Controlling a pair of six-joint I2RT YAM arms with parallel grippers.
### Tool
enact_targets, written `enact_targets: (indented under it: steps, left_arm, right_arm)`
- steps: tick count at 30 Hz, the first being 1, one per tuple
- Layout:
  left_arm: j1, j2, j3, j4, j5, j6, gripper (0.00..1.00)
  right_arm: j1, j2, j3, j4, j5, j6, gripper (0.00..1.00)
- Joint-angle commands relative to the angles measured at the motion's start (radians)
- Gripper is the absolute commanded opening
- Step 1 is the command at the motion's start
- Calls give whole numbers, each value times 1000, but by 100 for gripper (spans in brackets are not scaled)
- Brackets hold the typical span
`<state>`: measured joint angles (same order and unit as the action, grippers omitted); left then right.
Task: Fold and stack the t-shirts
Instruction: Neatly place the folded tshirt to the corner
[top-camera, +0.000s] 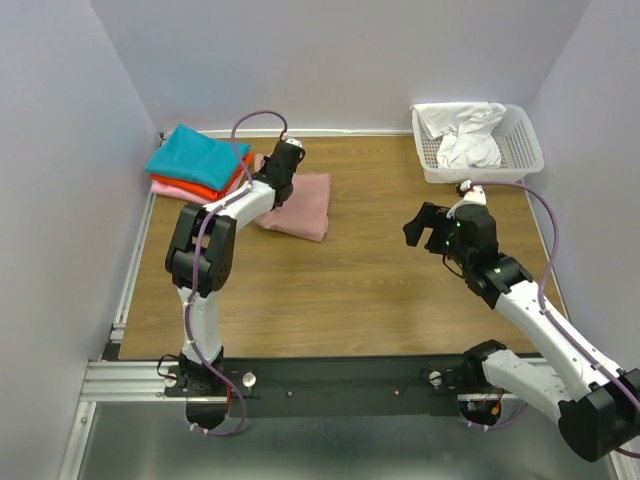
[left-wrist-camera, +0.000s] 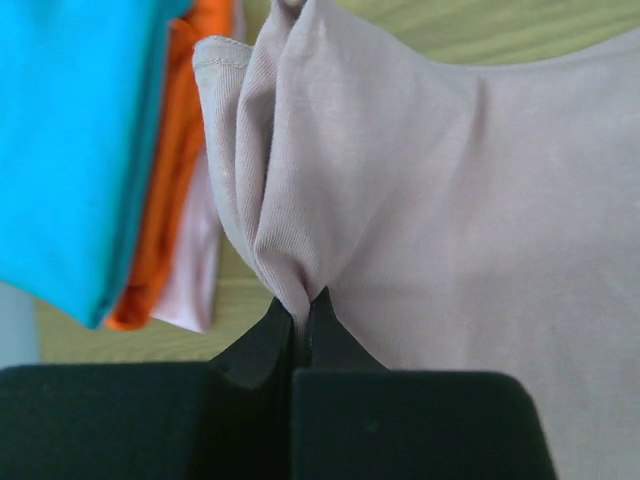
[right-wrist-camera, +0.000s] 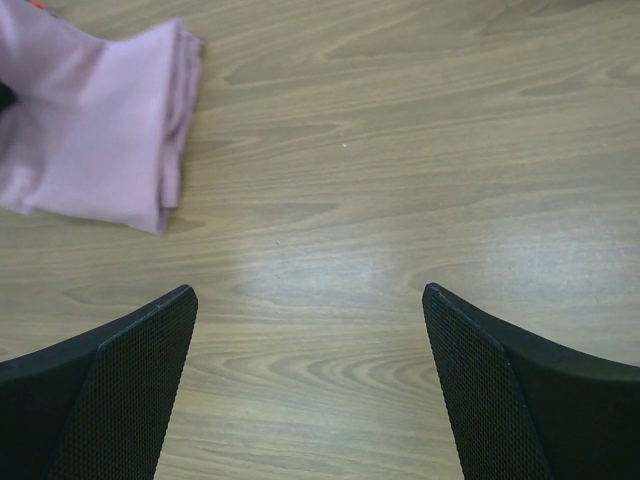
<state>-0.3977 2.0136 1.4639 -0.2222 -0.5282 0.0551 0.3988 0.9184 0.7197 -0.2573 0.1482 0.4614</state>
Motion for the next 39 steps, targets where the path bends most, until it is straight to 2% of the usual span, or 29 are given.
enact_targets:
  steps: [1, 6, 18, 28, 39]
  left_arm:
    - [23, -78, 3, 132, -85, 190, 0]
    - [48, -110, 18, 188, -139, 349, 0]
    - [157, -124, 127, 207, -102, 517, 0]
    - [178, -216, 165, 211, 49, 569, 0]
    - [181, -265, 207, 153, 46, 594, 0]
  right_arm:
    - [-6, 42, -17, -23, 65, -9, 100]
    - [-5, 97, -20, -23, 129, 0, 100]
    - [-9, 177, -23, -23, 217, 13, 100]
    - [-11, 200, -37, -26, 244, 16, 100]
    - [-12, 174, -54, -28, 252, 28, 100]
